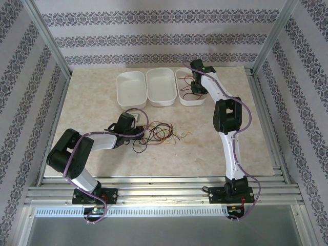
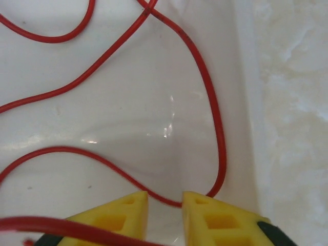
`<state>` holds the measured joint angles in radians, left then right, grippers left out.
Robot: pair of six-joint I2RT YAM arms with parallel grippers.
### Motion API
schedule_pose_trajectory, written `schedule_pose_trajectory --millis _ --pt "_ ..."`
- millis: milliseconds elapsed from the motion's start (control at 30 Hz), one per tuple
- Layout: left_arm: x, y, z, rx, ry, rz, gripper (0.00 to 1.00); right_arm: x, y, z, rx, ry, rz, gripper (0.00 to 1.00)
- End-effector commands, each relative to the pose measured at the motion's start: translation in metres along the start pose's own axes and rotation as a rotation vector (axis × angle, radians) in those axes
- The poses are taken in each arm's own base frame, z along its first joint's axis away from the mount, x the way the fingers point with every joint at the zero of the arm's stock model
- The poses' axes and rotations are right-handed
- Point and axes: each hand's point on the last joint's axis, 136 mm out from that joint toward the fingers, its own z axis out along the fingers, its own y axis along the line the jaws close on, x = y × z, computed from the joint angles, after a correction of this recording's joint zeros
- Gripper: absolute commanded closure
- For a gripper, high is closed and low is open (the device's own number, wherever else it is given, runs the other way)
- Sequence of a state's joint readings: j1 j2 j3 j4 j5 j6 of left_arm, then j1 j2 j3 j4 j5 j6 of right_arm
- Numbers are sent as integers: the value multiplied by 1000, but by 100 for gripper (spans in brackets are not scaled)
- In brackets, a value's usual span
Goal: Untangle the cables
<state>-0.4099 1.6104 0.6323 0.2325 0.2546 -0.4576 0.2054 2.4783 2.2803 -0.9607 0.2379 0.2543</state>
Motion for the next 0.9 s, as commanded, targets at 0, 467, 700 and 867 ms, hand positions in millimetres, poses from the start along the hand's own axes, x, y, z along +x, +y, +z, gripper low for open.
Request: schedule_pose_trajectory --millis 0,467,700,867 --pt "-9 1 -1 4 -26 -17 99 -19 -4 -42 1 -94 -2 69" --pt "-10 0 -4 4 -36 -16 99 -43 -13 -95 35 -211 -20 59" --pt "-9 0 -2 9 -33 -22 99 -38 -12 -89 23 -188 -14 64" --pt "-9 0 -1 8 -31 -26 99 -29 4 -86 -34 -161 -28 65"
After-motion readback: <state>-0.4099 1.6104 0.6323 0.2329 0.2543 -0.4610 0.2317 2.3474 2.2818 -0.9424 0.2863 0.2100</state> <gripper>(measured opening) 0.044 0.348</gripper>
